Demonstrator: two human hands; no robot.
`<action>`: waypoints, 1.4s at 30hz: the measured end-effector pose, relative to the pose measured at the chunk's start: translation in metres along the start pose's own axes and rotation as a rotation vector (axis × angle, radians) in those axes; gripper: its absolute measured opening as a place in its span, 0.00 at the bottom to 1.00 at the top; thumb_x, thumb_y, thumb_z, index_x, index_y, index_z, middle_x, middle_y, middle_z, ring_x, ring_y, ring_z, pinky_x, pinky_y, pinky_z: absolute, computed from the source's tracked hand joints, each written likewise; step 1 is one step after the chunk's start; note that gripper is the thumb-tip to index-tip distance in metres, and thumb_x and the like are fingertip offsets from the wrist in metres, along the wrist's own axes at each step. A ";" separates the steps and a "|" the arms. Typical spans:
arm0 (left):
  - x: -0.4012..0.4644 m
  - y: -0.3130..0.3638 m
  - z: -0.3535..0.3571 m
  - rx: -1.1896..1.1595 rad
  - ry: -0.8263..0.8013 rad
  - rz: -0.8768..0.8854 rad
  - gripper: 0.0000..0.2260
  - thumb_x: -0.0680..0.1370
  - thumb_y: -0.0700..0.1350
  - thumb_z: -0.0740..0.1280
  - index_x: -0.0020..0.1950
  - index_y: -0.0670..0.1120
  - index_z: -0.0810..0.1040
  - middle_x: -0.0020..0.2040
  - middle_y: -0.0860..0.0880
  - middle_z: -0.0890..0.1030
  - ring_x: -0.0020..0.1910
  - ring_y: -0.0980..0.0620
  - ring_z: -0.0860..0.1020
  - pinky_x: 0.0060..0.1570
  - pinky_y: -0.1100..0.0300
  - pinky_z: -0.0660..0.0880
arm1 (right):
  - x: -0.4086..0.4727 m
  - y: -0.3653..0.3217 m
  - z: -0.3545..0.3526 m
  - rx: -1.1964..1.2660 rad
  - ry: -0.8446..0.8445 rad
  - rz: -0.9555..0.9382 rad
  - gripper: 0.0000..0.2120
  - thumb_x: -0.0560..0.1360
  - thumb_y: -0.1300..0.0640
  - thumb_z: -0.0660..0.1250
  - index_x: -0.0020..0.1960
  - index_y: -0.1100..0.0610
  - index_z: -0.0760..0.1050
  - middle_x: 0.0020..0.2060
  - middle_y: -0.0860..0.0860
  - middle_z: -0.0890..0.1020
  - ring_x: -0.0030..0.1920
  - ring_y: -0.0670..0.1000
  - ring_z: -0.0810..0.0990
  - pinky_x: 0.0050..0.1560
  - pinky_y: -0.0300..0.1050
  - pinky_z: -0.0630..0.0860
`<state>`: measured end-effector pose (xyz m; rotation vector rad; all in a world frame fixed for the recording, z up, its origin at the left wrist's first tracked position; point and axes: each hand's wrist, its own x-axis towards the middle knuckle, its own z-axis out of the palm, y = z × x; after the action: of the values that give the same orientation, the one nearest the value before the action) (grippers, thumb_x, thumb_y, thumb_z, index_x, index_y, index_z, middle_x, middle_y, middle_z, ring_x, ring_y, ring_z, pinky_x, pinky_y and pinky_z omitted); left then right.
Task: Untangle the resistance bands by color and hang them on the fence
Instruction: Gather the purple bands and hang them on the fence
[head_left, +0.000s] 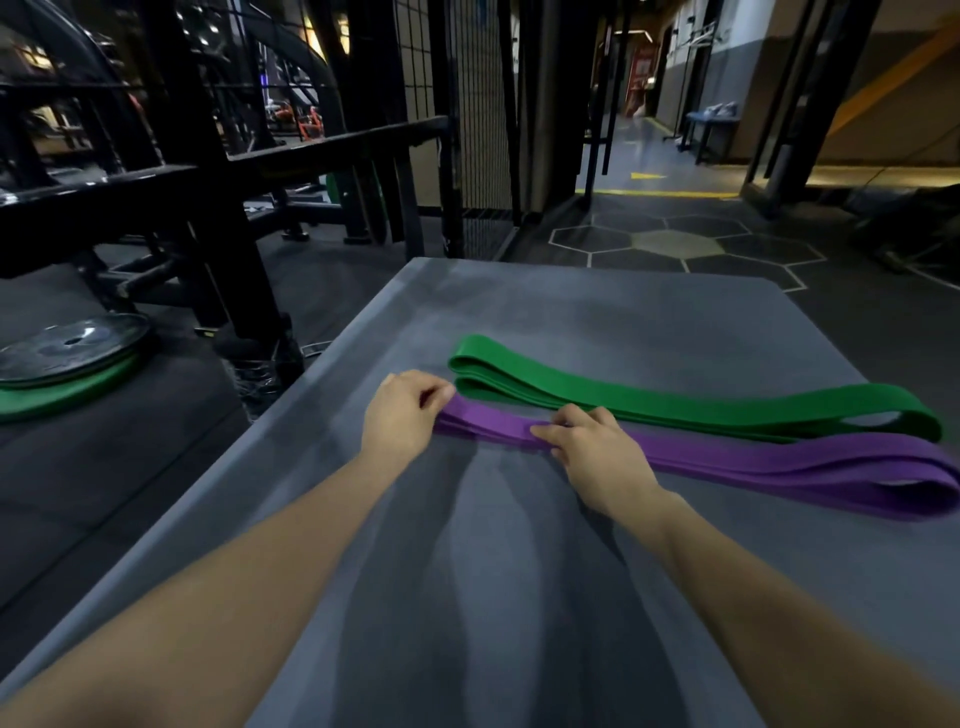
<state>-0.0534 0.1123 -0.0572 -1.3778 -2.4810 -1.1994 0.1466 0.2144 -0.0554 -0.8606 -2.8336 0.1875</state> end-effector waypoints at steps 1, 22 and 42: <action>0.006 0.006 -0.002 -0.133 0.046 -0.108 0.04 0.75 0.45 0.69 0.44 0.46 0.83 0.42 0.50 0.82 0.45 0.49 0.79 0.50 0.55 0.75 | 0.001 0.000 0.001 -0.009 -0.006 -0.008 0.19 0.80 0.57 0.56 0.69 0.45 0.67 0.62 0.48 0.70 0.58 0.56 0.66 0.59 0.51 0.73; 0.025 0.024 -0.022 -0.412 -0.435 -0.908 0.09 0.76 0.43 0.68 0.39 0.43 0.70 0.34 0.47 0.71 0.33 0.54 0.69 0.36 0.63 0.69 | 0.000 0.005 0.005 0.013 0.009 -0.022 0.22 0.79 0.60 0.56 0.70 0.45 0.65 0.62 0.47 0.69 0.58 0.55 0.66 0.56 0.50 0.74; 0.029 0.229 0.009 -0.516 -0.289 -0.452 0.11 0.67 0.41 0.77 0.39 0.40 0.75 0.35 0.43 0.78 0.26 0.53 0.74 0.19 0.68 0.72 | -0.042 0.033 -0.097 0.725 0.444 0.260 0.14 0.68 0.59 0.74 0.47 0.57 0.71 0.44 0.53 0.79 0.43 0.53 0.78 0.47 0.48 0.74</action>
<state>0.1024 0.2065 0.0853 -1.1673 -2.9260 -1.9731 0.2184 0.2244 0.0283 -0.9296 -1.9996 0.8685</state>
